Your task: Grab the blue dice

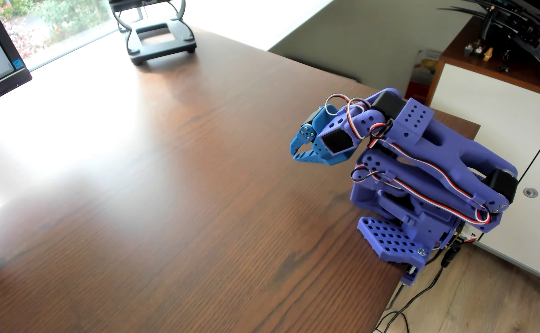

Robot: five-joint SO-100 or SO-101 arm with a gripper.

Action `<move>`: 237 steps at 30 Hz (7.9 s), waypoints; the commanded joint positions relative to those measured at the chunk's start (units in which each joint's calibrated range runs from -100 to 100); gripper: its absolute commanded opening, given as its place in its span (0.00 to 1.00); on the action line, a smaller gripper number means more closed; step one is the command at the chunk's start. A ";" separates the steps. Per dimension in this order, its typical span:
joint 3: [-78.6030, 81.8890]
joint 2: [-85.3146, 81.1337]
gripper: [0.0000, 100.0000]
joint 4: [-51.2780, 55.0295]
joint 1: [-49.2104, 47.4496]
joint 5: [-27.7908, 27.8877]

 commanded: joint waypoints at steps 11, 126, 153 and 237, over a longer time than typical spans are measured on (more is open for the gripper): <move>-0.86 -0.16 0.02 -1.17 0.03 -0.39; -55.47 31.74 0.02 -0.31 11.57 3.81; -78.89 62.88 0.02 8.16 1.18 3.39; 0.04 -5.35 0.02 0.29 -1.11 1.66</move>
